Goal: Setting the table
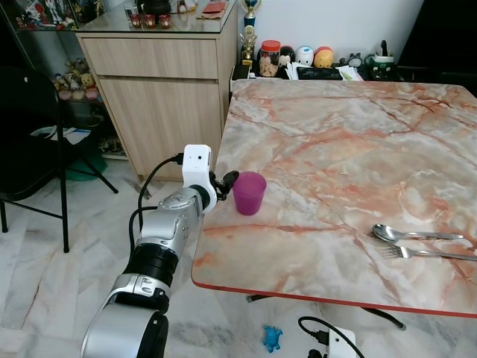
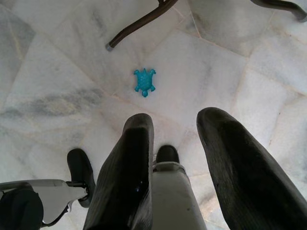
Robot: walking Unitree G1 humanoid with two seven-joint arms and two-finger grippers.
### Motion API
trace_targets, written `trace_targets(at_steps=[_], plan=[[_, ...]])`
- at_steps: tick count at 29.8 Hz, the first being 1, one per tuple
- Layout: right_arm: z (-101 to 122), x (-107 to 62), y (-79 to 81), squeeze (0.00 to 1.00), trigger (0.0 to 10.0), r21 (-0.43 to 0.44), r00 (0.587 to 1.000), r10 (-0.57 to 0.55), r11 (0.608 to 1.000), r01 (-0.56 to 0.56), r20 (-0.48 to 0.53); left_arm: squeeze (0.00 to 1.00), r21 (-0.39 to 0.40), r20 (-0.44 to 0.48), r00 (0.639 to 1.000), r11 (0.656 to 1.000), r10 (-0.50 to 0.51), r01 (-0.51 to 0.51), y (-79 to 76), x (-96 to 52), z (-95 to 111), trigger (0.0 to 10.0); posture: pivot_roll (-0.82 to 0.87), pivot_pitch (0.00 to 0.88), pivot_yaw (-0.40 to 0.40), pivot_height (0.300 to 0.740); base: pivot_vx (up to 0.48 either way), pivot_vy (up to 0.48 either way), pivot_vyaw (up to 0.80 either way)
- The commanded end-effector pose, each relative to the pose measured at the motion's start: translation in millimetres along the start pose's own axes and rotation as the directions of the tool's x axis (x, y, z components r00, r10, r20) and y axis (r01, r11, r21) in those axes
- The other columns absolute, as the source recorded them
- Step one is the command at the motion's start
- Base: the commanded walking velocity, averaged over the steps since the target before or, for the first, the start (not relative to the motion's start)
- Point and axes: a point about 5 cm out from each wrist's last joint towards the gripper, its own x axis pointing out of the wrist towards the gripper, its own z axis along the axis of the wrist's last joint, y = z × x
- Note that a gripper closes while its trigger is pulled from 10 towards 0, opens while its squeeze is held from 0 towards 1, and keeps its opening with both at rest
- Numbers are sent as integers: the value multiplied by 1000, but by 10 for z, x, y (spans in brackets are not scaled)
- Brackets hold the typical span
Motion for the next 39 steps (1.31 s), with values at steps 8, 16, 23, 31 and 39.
trace_targets(at_steps=[8,16,23,31,39], plan=[[-13,-2,-7,0,10000,4,1000,-7,1000,7,-9,0,52,-39,999,998,-18,20,-58,9,-86,10000,73,0,12,740,0,0,0],[-13,-2,-1,0,10000,6,1000,-6,1000,6,-9,0,92,-61,998,995,-27,33,-81,11,-113,10000,75,0,13,740,0,0,0],[-13,-1,2,0,10000,5,1000,-4,1000,4,-9,0,111,-78,996,993,-35,44,-95,12,-133,10000,76,0,13,740,0,0,0],[-16,-2,0,0,10000,11,1000,-8,1000,8,-11,0,160,-102,995,986,-23,39,-81,6,-163,2824,76,0,13,740,0,0,0],[-17,-2,-3,0,10000,14,1000,-11,1000,11,-10,0,171,-107,994,985,-18,37,-67,4,-165,0,78,0,11,740,0,0,0]])
